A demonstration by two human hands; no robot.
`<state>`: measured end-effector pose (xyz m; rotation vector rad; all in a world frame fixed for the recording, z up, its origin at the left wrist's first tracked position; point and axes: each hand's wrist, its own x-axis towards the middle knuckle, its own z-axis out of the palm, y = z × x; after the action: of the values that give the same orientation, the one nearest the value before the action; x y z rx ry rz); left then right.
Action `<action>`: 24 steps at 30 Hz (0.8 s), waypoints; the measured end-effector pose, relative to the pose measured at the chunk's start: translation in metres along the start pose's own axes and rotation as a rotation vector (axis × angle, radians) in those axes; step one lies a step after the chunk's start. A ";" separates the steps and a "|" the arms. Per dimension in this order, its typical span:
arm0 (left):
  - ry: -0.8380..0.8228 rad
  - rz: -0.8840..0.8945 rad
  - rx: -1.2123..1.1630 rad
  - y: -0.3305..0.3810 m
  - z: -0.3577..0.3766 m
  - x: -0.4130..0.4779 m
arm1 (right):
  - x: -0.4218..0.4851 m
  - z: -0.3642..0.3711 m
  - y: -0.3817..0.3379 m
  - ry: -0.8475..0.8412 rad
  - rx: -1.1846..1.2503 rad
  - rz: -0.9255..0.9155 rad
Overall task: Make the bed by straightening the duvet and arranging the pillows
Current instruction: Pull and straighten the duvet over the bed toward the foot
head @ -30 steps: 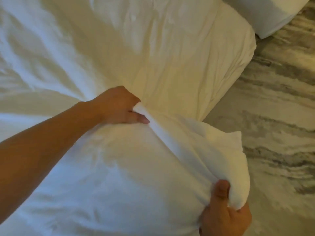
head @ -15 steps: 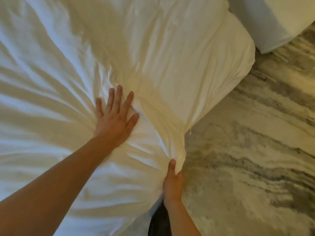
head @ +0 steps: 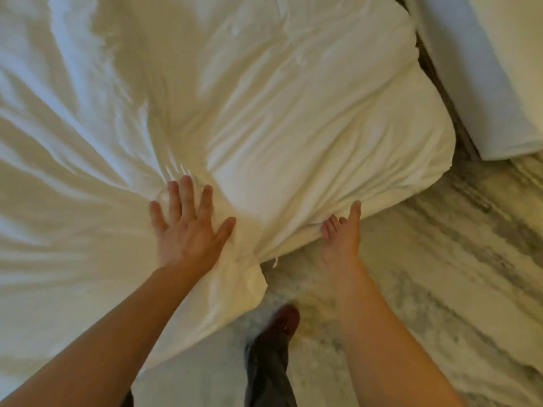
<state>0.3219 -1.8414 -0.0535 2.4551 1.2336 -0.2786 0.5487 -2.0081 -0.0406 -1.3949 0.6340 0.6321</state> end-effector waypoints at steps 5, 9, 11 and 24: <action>0.060 -0.148 -0.040 0.059 0.021 -0.012 | 0.069 -0.009 -0.066 -0.253 0.238 0.181; 0.032 -0.167 -0.010 0.086 0.031 -0.024 | 0.093 0.012 -0.103 -0.396 0.194 0.244; 0.035 -0.173 -0.031 0.089 0.028 -0.028 | 0.100 0.010 -0.117 -0.340 0.154 0.182; 0.055 -0.931 -1.697 0.175 0.053 -0.095 | 0.096 -0.084 -0.108 -0.068 -0.112 0.000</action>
<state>0.4055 -2.0275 -0.0273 0.4189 1.5001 0.4613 0.6904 -2.0963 -0.0431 -1.4703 0.5512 0.7212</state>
